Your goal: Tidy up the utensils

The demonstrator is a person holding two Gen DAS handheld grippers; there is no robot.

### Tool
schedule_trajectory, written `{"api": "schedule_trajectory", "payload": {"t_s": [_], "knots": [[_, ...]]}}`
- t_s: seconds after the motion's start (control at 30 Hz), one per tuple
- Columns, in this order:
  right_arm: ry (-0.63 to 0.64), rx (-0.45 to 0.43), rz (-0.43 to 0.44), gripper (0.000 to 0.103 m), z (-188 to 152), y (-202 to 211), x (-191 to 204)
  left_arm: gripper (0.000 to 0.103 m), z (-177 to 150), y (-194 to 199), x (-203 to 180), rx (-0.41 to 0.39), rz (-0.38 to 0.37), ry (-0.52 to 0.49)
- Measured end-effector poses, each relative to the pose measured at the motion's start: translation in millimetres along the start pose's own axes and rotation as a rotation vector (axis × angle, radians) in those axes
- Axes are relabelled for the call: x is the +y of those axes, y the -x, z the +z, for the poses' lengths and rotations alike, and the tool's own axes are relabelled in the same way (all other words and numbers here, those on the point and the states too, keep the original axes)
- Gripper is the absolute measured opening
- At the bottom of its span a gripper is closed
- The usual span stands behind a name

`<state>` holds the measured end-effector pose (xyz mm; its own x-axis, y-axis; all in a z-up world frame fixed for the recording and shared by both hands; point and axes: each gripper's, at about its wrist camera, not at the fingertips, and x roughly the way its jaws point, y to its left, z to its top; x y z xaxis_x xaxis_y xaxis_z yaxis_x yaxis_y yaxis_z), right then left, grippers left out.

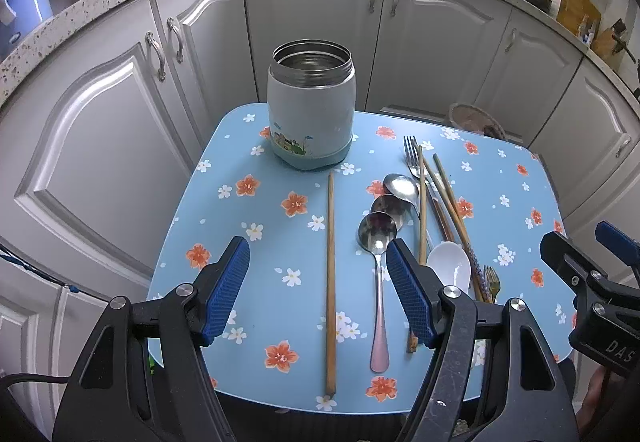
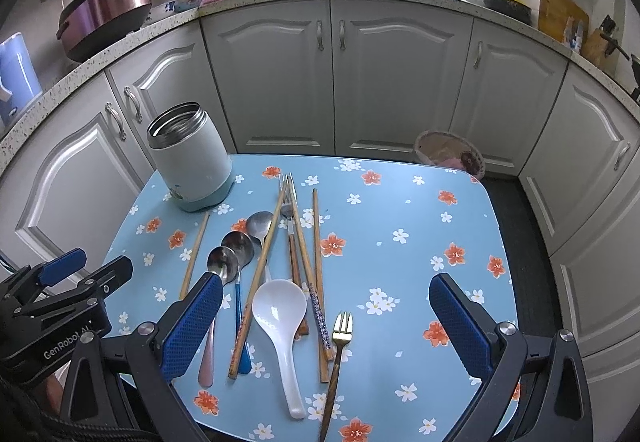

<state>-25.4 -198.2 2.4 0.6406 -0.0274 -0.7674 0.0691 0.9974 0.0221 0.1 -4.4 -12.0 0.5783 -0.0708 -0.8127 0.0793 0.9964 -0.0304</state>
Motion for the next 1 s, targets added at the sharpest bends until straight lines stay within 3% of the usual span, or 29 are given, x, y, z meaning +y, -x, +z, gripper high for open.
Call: {"api": "schedule_trajectory", "payload": {"t_s": [1.0], "knots": [[0.013, 0.009, -0.020, 0.103, 3.3, 0.0, -7.3, 0.071, 1.8, -5.3, 1.7, 0.025, -0.015, 0.020]]}}
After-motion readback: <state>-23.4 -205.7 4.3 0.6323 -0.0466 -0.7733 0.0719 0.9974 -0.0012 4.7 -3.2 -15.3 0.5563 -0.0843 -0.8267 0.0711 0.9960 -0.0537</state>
